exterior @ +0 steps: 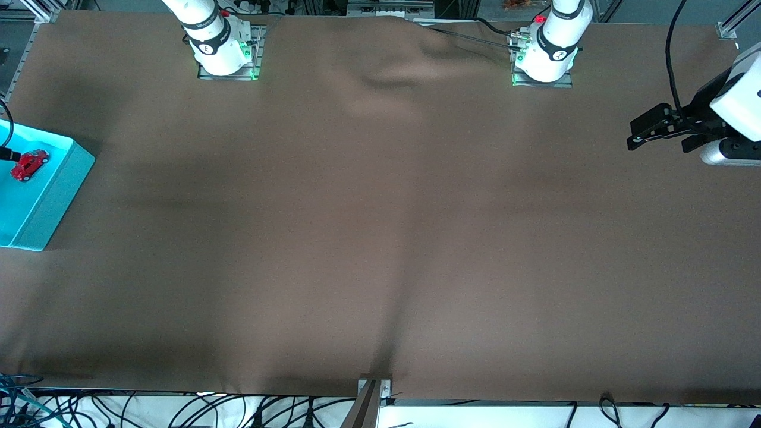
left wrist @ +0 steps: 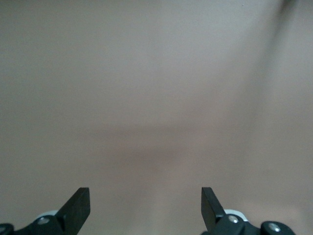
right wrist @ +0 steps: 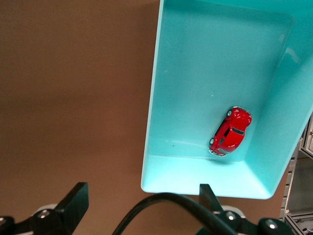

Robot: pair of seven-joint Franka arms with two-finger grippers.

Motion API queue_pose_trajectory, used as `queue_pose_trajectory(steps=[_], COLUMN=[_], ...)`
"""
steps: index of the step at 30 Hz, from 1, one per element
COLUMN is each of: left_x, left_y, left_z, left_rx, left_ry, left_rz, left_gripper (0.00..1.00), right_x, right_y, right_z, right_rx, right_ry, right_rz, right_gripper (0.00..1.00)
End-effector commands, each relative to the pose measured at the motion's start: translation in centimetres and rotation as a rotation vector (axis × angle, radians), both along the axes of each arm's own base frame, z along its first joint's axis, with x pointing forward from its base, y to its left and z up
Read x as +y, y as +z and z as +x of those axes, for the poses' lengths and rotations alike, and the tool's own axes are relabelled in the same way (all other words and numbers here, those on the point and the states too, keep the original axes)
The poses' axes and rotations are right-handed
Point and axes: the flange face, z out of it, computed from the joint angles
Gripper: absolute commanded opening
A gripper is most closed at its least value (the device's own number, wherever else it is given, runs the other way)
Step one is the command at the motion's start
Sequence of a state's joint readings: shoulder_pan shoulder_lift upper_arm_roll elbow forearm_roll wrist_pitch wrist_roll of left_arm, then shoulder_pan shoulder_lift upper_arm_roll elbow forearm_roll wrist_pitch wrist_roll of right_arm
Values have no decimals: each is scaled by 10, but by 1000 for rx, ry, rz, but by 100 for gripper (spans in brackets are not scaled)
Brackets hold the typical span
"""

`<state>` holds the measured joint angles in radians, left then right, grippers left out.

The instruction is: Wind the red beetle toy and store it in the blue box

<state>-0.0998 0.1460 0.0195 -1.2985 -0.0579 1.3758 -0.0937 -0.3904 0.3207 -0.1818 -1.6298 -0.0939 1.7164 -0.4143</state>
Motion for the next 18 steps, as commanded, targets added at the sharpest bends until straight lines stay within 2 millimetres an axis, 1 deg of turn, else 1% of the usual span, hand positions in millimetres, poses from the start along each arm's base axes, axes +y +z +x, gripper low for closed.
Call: queue_pose_trajectory(steps=[1, 4, 8, 11, 14, 18], left_x=[1, 2, 2, 2, 2, 2], left_y=[3, 3, 3, 3, 3, 3], left_z=[1, 1, 1, 1, 1, 1], left_rx=[-11, -11, -11, -11, -11, -12], left_ry=[3, 5, 5, 5, 5, 3], left_rz=[-17, -17, -17, -17, -17, -17], left_gripper=[100, 100, 100, 100, 100, 100], right_x=[8, 19, 26, 38, 50, 83], right_y=[22, 37, 57, 72, 83, 97], right_z=[-8, -5, -9, -9, -10, -5], right_rx=[12, -7, -38, -59, -50, -39], right_ry=[8, 25, 33, 52, 66, 119], right_rz=[14, 8, -2, -7, 1, 13], right_gripper=[100, 100, 100, 100, 100, 100])
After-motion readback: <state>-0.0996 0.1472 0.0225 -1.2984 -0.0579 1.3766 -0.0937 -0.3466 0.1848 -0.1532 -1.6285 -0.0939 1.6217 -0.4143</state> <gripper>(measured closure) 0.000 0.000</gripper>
